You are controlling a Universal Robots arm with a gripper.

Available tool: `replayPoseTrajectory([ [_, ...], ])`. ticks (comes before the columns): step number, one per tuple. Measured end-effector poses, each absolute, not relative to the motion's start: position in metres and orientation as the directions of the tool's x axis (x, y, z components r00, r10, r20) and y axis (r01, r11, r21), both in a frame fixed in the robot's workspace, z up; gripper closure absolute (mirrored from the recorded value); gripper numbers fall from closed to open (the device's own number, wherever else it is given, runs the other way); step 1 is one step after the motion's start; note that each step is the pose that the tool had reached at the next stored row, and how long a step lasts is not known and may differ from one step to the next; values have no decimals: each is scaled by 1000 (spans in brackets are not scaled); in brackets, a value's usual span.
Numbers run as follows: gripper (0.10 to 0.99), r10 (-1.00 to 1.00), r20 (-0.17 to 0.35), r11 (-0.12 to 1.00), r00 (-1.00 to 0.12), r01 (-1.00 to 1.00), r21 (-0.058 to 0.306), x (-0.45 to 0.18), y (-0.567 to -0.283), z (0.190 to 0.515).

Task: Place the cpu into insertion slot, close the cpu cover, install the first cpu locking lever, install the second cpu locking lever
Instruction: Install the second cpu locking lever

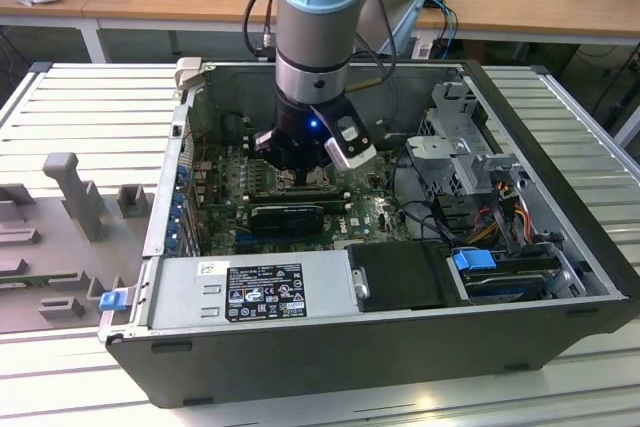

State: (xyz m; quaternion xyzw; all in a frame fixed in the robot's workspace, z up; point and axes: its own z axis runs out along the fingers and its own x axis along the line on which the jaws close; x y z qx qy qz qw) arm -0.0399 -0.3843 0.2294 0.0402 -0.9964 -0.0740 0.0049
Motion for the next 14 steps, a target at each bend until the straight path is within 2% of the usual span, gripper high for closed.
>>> replayPoseTrajectory([
  [11, 980, -116, 3, 981, -993, -114, 159, -50, -385, 210],
  [14, 980, -123, 1, 977, -992, -121, 178, -58, -388, 207],
])
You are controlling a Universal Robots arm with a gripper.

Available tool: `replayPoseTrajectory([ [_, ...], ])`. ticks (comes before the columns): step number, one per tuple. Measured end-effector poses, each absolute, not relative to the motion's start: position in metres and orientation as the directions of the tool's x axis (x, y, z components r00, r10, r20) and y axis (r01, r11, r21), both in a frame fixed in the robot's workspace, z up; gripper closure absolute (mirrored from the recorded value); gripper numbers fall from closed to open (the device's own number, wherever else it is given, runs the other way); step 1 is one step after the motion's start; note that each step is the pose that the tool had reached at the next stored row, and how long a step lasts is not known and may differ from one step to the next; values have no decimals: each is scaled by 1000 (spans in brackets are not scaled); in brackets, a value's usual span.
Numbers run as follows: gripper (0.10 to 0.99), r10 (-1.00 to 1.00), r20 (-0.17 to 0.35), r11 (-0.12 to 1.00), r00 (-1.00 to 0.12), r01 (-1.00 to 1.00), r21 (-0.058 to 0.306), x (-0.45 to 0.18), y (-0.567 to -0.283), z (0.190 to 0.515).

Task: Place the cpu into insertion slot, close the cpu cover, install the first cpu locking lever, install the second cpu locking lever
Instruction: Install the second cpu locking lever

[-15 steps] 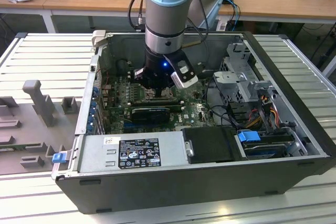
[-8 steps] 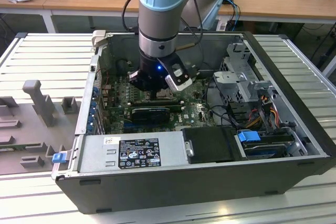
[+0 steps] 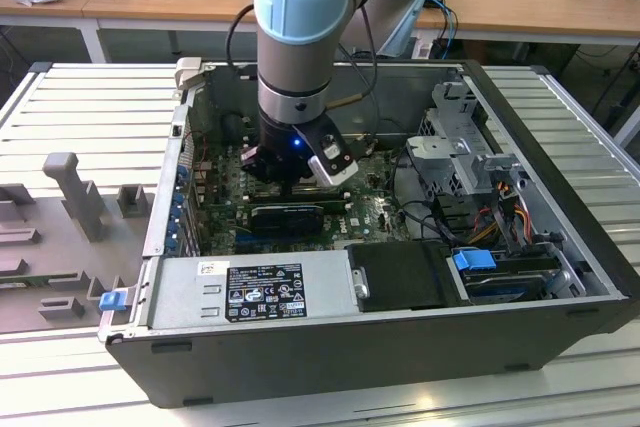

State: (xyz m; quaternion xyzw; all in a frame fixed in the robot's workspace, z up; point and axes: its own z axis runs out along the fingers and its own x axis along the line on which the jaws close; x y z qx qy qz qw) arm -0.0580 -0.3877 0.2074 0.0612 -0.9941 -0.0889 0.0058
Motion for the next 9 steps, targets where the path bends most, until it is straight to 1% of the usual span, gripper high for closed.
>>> replayPoseTrajectory([
  [3, 980, -125, -3, 971, -992, -123, 206, -61, -392, 207],
  [6, 980, -125, -9, 961, -992, -123, 247, -63, -397, 207],
  [9, 980, -125, -12, 955, -992, -124, 269, -67, -400, 207],
])
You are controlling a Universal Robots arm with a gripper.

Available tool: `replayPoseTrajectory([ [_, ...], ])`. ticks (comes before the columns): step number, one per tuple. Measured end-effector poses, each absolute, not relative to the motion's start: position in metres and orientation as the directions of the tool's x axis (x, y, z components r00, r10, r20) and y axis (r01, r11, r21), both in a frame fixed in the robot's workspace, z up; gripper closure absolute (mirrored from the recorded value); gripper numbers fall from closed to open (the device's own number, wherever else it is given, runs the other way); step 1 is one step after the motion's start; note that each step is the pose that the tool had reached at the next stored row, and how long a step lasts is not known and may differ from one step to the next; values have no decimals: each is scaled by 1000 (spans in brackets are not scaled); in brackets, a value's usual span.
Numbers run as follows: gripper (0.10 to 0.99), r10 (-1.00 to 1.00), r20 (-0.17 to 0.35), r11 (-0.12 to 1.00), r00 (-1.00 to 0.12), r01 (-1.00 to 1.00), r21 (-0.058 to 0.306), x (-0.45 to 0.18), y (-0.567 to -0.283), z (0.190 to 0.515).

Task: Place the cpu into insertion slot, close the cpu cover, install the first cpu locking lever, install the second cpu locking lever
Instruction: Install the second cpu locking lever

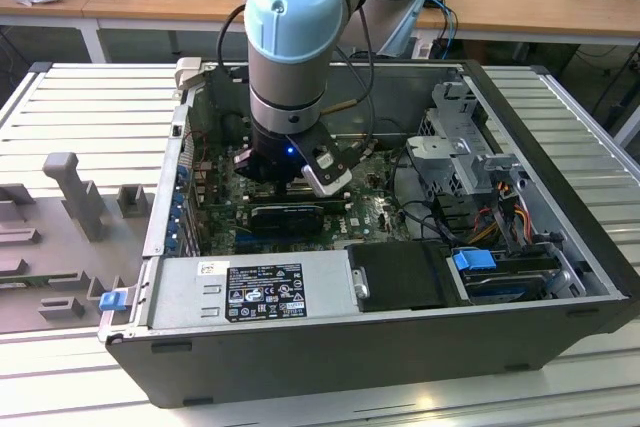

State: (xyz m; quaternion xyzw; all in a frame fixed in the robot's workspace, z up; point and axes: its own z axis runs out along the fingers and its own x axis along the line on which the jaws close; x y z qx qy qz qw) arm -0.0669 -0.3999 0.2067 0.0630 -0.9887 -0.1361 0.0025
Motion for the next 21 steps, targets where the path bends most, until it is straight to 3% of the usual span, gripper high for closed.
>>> replayPoseTrajectory([
  [21, 980, -125, -25, 926, -992, -126, 355, -74, -407, 192],
])
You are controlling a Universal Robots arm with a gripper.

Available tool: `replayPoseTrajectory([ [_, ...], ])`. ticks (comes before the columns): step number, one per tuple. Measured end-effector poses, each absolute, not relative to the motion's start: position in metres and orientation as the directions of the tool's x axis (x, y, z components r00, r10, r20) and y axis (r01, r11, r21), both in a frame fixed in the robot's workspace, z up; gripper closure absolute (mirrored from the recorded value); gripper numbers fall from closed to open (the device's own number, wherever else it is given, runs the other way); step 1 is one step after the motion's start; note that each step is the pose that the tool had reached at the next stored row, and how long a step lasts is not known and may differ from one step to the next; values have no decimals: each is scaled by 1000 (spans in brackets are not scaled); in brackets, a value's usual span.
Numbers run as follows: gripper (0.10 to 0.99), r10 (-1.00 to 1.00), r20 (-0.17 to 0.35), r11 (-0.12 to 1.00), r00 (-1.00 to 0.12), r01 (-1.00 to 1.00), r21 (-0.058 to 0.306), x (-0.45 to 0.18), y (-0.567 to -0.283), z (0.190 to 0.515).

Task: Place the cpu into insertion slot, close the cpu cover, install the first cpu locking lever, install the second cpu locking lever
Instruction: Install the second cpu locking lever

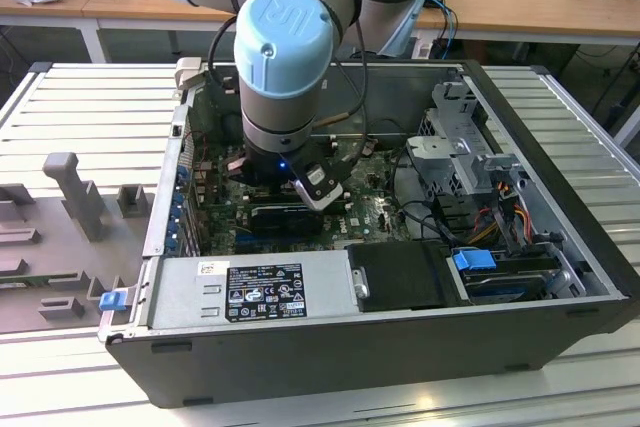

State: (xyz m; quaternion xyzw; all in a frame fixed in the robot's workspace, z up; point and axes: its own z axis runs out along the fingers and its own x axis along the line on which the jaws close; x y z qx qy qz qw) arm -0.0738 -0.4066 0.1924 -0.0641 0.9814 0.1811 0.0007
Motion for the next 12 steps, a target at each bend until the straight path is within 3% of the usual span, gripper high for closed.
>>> replayPoseTrajectory([
  [12, 980, -125, -24, 926, -992, -126, 356, -74, -406, 217],
])
